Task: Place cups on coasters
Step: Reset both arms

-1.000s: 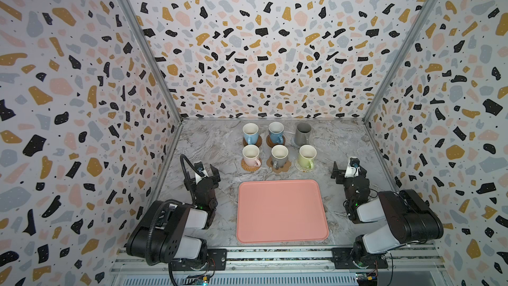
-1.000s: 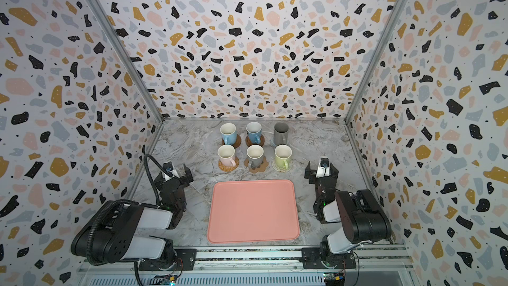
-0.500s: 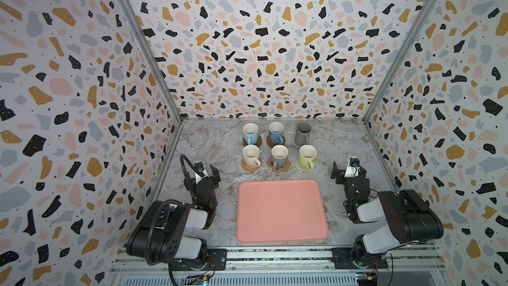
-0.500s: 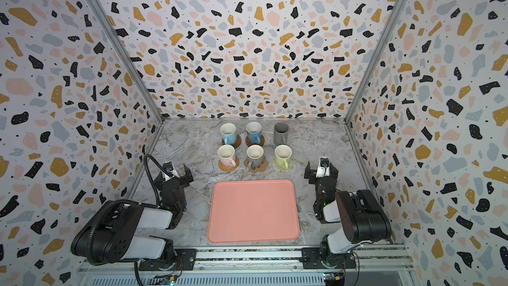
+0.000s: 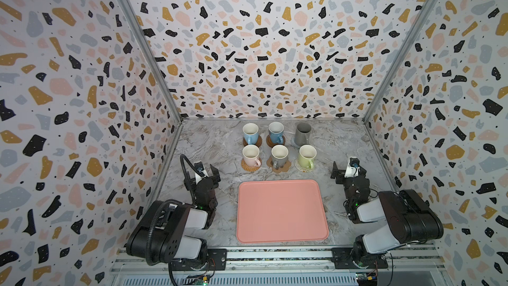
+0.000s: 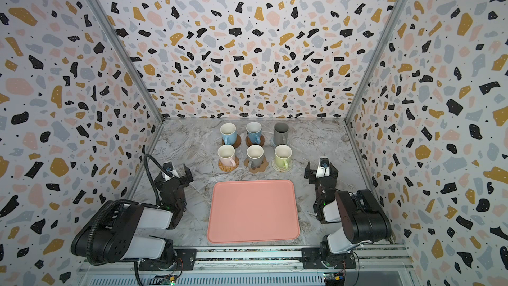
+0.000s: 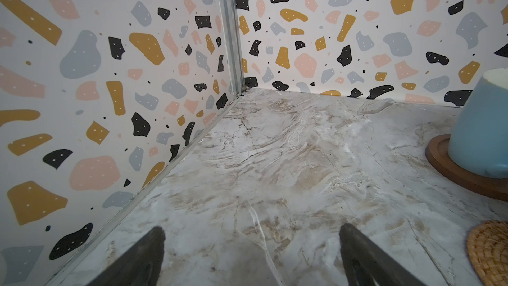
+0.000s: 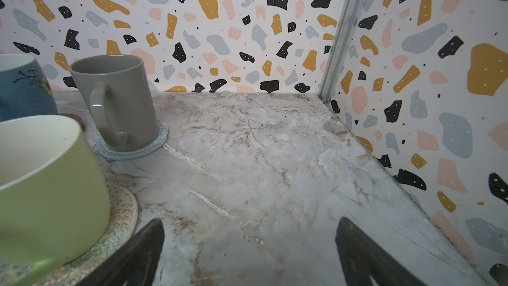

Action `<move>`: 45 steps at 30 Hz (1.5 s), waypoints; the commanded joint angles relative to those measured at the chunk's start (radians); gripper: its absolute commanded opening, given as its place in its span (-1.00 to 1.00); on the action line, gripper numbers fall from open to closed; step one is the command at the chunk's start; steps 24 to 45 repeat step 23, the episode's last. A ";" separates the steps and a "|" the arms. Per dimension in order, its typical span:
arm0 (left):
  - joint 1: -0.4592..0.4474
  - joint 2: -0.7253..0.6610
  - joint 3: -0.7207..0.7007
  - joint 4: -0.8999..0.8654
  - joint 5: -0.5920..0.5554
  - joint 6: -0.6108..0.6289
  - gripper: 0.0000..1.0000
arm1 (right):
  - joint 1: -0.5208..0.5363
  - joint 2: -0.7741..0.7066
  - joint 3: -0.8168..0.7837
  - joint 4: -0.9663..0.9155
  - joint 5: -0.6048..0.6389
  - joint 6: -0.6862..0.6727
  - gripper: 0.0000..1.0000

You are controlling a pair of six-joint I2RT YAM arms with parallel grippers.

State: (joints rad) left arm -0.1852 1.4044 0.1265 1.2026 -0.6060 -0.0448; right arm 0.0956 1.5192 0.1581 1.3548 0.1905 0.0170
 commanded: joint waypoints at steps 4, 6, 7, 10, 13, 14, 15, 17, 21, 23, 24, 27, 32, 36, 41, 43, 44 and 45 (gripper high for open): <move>0.004 -0.005 0.016 0.046 0.003 0.004 0.99 | -0.003 -0.009 0.010 0.015 -0.002 0.006 0.98; 0.004 -0.007 0.016 0.046 0.003 0.003 0.99 | -0.004 -0.009 0.011 0.015 -0.002 0.006 0.98; 0.004 -0.006 0.016 0.046 0.003 0.005 0.99 | -0.004 -0.009 0.010 0.015 -0.002 0.006 0.97; 0.004 -0.006 0.017 0.046 0.003 0.004 0.99 | -0.003 -0.009 0.010 0.015 -0.002 0.006 0.98; 0.005 -0.006 0.017 0.046 0.003 0.005 0.99 | -0.003 -0.009 0.011 0.015 -0.002 0.006 0.98; 0.004 -0.006 0.016 0.046 0.003 0.004 0.99 | -0.003 -0.008 0.011 0.014 -0.002 0.006 0.97; 0.004 -0.006 0.017 0.046 0.003 0.003 0.99 | -0.002 -0.004 0.015 0.010 0.001 0.003 0.98; 0.004 -0.007 0.017 0.046 0.003 0.005 0.99 | -0.002 0.003 0.030 -0.013 -0.005 0.005 0.98; 0.005 -0.006 0.017 0.046 0.004 0.004 0.99 | -0.002 -0.004 0.021 -0.003 -0.006 0.004 0.98; 0.004 -0.007 0.017 0.046 0.003 0.005 0.99 | 0.002 -0.007 0.014 0.011 0.003 0.000 0.98; 0.004 -0.007 0.017 0.046 0.003 0.005 0.99 | 0.002 -0.007 0.014 0.011 0.003 0.000 0.98; 0.004 -0.007 0.017 0.046 0.003 0.005 0.99 | 0.002 -0.007 0.014 0.011 0.003 0.000 0.98; 0.004 -0.007 0.017 0.046 0.003 0.005 0.99 | 0.002 -0.007 0.014 0.011 0.003 0.000 0.98; 0.004 -0.007 0.017 0.046 0.003 0.005 0.99 | 0.002 -0.007 0.014 0.011 0.003 0.000 0.98; 0.004 -0.007 0.017 0.046 0.003 0.005 0.99 | 0.002 -0.007 0.014 0.011 0.003 0.000 0.98; 0.004 -0.007 0.017 0.046 0.003 0.005 0.99 | 0.002 -0.007 0.014 0.011 0.003 0.000 0.98; 0.004 -0.007 0.017 0.046 0.003 0.005 0.99 | 0.002 -0.007 0.014 0.011 0.003 0.000 0.98; 0.004 -0.007 0.017 0.046 0.003 0.005 0.99 | 0.002 -0.007 0.014 0.011 0.003 0.000 0.98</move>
